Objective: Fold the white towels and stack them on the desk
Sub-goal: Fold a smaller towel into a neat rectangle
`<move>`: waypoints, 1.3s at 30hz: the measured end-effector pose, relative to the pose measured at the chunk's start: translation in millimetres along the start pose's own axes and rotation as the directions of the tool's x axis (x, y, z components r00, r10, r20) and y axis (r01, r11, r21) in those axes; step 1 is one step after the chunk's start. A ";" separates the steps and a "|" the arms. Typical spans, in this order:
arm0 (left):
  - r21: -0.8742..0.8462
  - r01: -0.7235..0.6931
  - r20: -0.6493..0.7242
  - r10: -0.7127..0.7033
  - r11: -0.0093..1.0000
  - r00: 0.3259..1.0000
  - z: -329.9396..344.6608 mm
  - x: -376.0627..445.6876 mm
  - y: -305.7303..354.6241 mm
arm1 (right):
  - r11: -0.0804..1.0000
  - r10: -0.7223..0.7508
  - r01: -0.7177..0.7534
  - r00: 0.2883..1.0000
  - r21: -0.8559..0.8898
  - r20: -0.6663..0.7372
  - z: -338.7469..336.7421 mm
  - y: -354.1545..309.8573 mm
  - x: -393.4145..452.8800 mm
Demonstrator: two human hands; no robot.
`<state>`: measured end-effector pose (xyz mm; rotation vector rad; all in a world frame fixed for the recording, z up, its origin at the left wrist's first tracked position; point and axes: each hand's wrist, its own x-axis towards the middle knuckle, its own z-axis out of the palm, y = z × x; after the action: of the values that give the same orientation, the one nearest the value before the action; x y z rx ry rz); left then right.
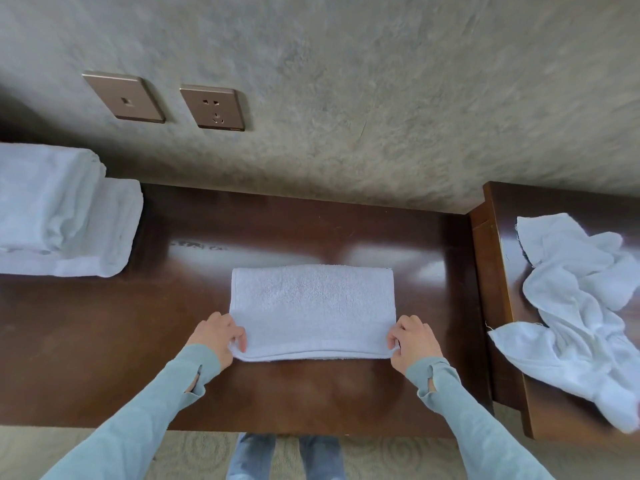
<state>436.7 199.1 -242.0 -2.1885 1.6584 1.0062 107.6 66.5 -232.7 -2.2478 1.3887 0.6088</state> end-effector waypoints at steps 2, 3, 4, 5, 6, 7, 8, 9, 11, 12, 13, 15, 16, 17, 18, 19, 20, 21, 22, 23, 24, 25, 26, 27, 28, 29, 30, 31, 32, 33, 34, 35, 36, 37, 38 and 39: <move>0.001 0.069 -0.130 -0.069 0.998 0.989 -8.2 3.1 -0.7 | 0.995 0.066 -0.060 0.995 0.074 -0.072 -7.5 -5.3 5.8; -0.062 0.108 -0.250 -0.121 0.992 0.961 -12.8 7.3 -0.9 | 0.989 0.083 -0.065 0.988 0.136 -0.128 -10.0 -8.0 10.5; -0.141 0.092 -0.387 -0.141 0.986 0.911 -13.9 13.5 -1.7 | 0.983 0.072 -0.036 0.978 0.181 -0.197 -12.2 -11.4 16.2; -0.151 0.027 -0.512 -0.101 0.988 0.853 -13.4 21.2 0.2 | 0.983 0.021 0.030 0.963 0.183 -0.270 -11.8 -15.7 23.9; -0.067 -0.043 -0.597 -0.006 0.997 0.802 -12.3 29.3 5.3 | 0.987 -0.070 0.113 0.942 0.115 -0.328 -10.2 -22.7 31.9; 0.036 -0.100 -0.605 0.101 0.994 0.790 -10.4 37.7 14.0 | 0.983 -0.164 0.183 0.927 0.026 -0.338 -7.8 -32.9 40.1; 0.107 -0.134 -0.549 0.171 0.985 0.818 -6.9 46.4 26.1 | 0.974 -0.221 0.222 0.924 -0.034 -0.311 -4.4 -45.3 48.4; 0.144 -0.143 -0.488 0.196 0.979 0.851 -0.2 54.2 38.9 | 0.968 -0.249 0.237 0.921 -0.078 -0.300 2.8 -57.5 56.2; 0.207 -0.144 -0.450 0.225 0.968 0.864 26.6 71.9 53.1 | 0.964 -0.262 0.237 0.918 -0.121 -0.296 26.1 -74.3 65.6; 0.260 -0.154 -0.443 0.259 0.953 0.858 42.0 80.1 52.9 | 0.963 -0.262 0.226 0.916 -0.147 -0.303 40.4 -76.2 66.3; 0.323 -0.178 -0.435 0.313 0.929 0.844 53.8 85.8 48.6 | 0.956 -0.274 0.222 0.910 -0.191 -0.312 53.0 -72.9 63.1; 0.426 -0.245 -0.431 0.434 0.871 0.791 65.8 92.1 32.2 | 0.936 -0.309 0.228 0.897 -0.268 -0.316 66.1 -56.9 50.5; 0.459 -0.260 -0.428 0.467 0.850 0.774 64.3 92.5 25.7 | 0.929 -0.321 0.229 0.890 -0.291 -0.325 67.6 -47.0 45.9; 0.481 -0.247 -0.427 0.472 0.841 0.771 58.6 91.8 22.7 | 0.925 -0.325 0.223 0.885 -0.308 -0.334 66.9 -38.4 43.9; 0.480 -0.218 -0.435 0.447 0.850 0.782 53.7 92.2 21.3 | 0.934 -0.299 0.199 0.891 -0.297 -0.343 64.5 -31.5 44.5; 0.425 -0.160 -0.460 0.365 0.891 0.809 49.2 90.6 21.1 | 0.963 -0.227 0.148 0.897 -0.224 -0.380 61.2 -27.3 47.2; 0.290 -0.064 -0.516 0.212 0.955 0.830 42.5 84.2 22.8 | 0.996 -0.087 0.064 0.901 -0.067 -0.425 56.9 -25.6 49.1; 0.076 0.035 -0.569 0.014 0.996 0.822 36.7 77.0 23.8 | 0.987 0.100 -0.029 0.878 0.156 -0.469 49.0 -25.9 49.7; -0.178 0.108 -0.591 -0.194 0.978 0.783 30.7 69.9 24.3 | 0.914 0.298 -0.111 0.837 0.391 -0.459 41.9 -26.3 51.4; -0.421 0.170 -0.537 -0.395 0.891 0.745 27.0 63.5 24.2 | 0.787 0.457 -0.178 0.811 0.590 -0.366 32.0 -29.1 52.0; -0.611 0.213 -0.418 -0.539 0.763 0.731 24.9 56.7 24.1 | 0.653 0.547 -0.230 0.802 0.722 -0.239 23.2 -31.5 51.1; -0.727 0.242 -0.306 -0.618 0.643 0.724 23.3 49.5 23.9 | 0.550 0.582 -0.272 0.803 0.790 -0.128 15.4 -33.7 50.1; -0.789 0.274 -0.208 -0.659 0.550 0.723 21.6 45.1 24.6 | 0.477 0.591 -0.328 0.806 0.815 -0.021 7.1 -37.0 48.3; -0.807 0.318 -0.123 -0.667 0.498 0.735 19.9 43.4 25.4 | 0.437 0.589 -0.399 0.804 0.806 0.078 -1.0 -40.0 47.6; -0.778 0.379 -0.053 -0.654 0.501 0.755 16.6 41.3 26.9 | 0.445 0.577 -0.472 0.801 0.761 0.160 -7.9 -43.8 46.8; -0.686 0.445 -0.007 -0.617 0.575 0.787 11.2 38.3 29.4 | 0.513 0.556 -0.520 0.807 0.683 0.197 -15.9 -49.2 45.2; -0.580 0.470 0.002 -0.576 0.665 0.818 4.9 36.4 31.3 | 0.592 0.529 -0.524 0.826 0.613 0.195 -22.9 -54.7 43.9; -0.496 0.470 -0.017 -0.549 0.730 0.835 -0.5 34.3 32.6 | 0.662 0.504 -0.491 0.851 0.566 0.149 -29.6 -59.7 43.2; -0.479 0.444 -0.052 -0.529 0.757 0.847 -6.8 31.9 33.7 | 0.708 0.474 -0.443 0.875 0.550 0.094 -36.4 -63.7 43.3; -0.540 0.412 -0.066 -0.524 0.734 0.849 -15.3 26.8 34.8 | 0.713 0.444 -0.390 0.895 0.583 0.056 -45.2 -68.3 41.6; -0.621 0.373 -0.078 -0.528 0.689 0.846 -24.6 21.3 35.4 | 0.695 0.412 -0.335 0.911 0.636 0.028 -52.9 -72.7 39.8; -0.683 0.339 -0.093 -0.537 0.648 0.839 -36.2 15.0 37.0 | 0.671 0.386 -0.278 0.922 0.687 -0.005 -59.9 -75.7 38.9; -0.730 0.311 -0.115 -0.558 0.608 0.822 -47.3 6.1 34.2 | 0.659 0.347 -0.220 0.937 0.719 -0.032 -69.7 -82.2 36.8; -0.763 0.284 -0.136 -0.573 0.581 0.808 -58.4 -0.6 30.4 | 0.667 0.305 -0.161 0.950 0.727 -0.071 -79.3 -88.3 35.4; -0.792 0.247 -0.173 -0.592 0.559 0.787 -70.6 -9.9 24.7 | 0.677 0.269 -0.106 0.957 0.728 -0.111 -88.4 -95.5 35.1; -0.821 0.207 -0.213 -0.621 0.532 0.754 -82.6 -22.8 13.4 | 0.676 0.236 -0.052 0.960 0.735 -0.149 -101.1 -108.4 32.3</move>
<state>453.4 166.8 -163.3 -3.4360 0.6701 1.1901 233.0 30.5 -155.2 -1.5844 1.5671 -0.1884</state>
